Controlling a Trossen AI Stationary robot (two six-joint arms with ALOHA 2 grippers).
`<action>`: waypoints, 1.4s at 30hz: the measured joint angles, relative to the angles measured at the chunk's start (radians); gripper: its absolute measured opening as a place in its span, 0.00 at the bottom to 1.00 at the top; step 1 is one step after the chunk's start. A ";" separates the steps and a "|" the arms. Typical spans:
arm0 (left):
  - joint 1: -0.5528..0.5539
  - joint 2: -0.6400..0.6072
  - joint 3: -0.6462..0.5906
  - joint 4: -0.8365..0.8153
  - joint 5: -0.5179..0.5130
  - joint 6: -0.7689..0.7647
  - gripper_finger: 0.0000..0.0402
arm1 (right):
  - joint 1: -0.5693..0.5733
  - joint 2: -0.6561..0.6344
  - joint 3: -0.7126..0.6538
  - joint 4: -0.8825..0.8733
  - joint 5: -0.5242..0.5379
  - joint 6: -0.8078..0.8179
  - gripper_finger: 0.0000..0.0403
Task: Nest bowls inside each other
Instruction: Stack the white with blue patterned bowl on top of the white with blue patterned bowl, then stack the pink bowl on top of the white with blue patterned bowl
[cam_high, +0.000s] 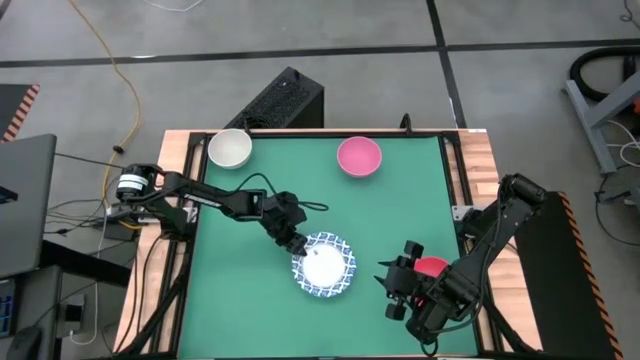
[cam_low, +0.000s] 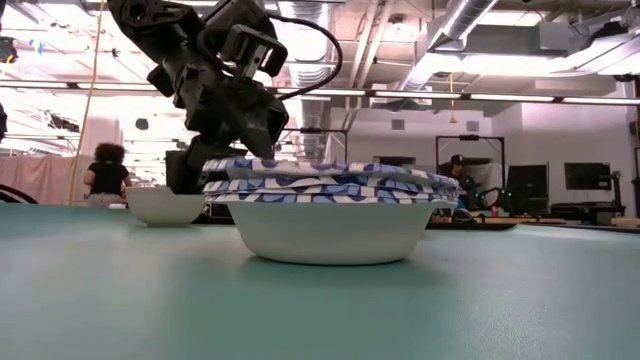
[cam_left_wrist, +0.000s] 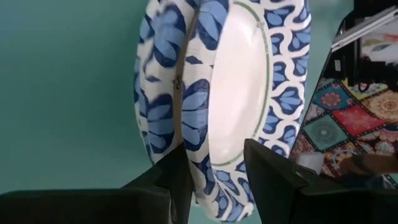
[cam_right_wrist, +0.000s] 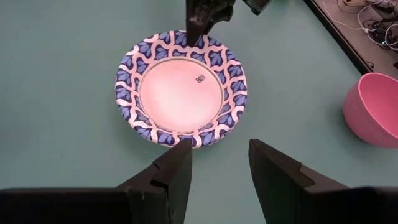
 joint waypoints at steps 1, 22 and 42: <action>0.004 -0.002 0.000 -0.001 0.000 0.000 0.32 | 0.000 0.000 0.000 0.000 0.000 0.000 0.45; 0.033 -0.012 0.214 -0.453 -0.125 0.288 0.32 | -0.018 0.000 0.000 0.010 0.005 -0.027 0.45; 0.021 -0.331 0.468 -0.787 -0.378 0.654 0.32 | -0.258 0.000 0.000 0.023 0.026 -0.078 0.45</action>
